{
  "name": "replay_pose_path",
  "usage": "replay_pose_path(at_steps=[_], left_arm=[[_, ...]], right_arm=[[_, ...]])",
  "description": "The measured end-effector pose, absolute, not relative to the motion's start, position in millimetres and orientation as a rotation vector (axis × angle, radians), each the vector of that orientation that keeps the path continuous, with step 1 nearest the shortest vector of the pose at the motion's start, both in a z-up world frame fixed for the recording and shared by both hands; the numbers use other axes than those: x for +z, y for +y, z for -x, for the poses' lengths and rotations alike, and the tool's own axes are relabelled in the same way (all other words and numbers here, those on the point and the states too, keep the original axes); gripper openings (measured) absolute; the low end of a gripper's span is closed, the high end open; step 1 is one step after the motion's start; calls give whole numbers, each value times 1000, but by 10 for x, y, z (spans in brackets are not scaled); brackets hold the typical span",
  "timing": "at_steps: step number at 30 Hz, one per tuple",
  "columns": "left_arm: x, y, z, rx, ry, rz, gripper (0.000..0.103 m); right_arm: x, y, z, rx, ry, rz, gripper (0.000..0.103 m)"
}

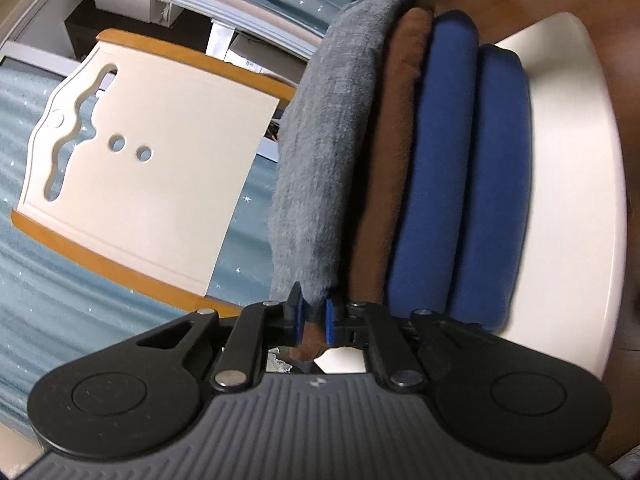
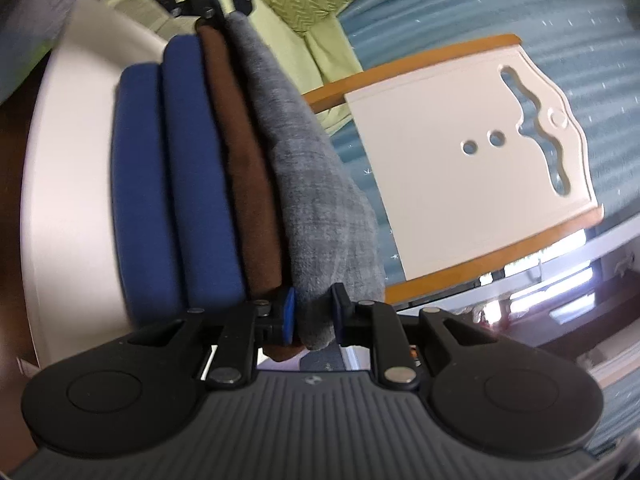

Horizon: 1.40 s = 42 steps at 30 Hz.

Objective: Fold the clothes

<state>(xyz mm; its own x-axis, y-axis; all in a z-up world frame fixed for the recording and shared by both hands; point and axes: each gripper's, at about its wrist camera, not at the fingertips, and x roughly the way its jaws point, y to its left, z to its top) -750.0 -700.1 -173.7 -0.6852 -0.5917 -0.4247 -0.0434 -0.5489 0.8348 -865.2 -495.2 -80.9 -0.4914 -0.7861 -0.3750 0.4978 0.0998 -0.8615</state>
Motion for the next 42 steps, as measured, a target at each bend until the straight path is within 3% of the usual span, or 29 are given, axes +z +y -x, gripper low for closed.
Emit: replay_pose_path(at_steps=[1,2,9,15,25,30,36,42], left_arm=[[-1693,-7010,7442,-2289,-1233,-1009,20],[-1647,-7017,7362,-2297,-1201,-998,22],[-1305,-7079,7069,-2348,-979,-891,22],[-1011,-7032,7512,-2418,-934,-783,24],[-1132,-6945,8163,-2604,-810,-821,24],[-1202,-6950,8121,-2603,-788,-832,24],[-1068,-6980,7993,-2571,-781,-784,25],[-984,-7099,7738,-2523,-685,-734,32]], right_arm=[[-770,-4918,8647,-1614,1339,309,18],[-723,-4860,8640,-1630,1309,296,18],[-330,-4455,8748,-1779,933,147,18],[3,-4683,9242,-1831,540,-119,18],[-591,-4747,9764,-1758,191,-565,21],[-634,-4729,9759,-1756,205,-559,21],[-281,-4841,9707,-1772,262,-406,21],[-544,-4897,9768,-1748,199,-513,22]])
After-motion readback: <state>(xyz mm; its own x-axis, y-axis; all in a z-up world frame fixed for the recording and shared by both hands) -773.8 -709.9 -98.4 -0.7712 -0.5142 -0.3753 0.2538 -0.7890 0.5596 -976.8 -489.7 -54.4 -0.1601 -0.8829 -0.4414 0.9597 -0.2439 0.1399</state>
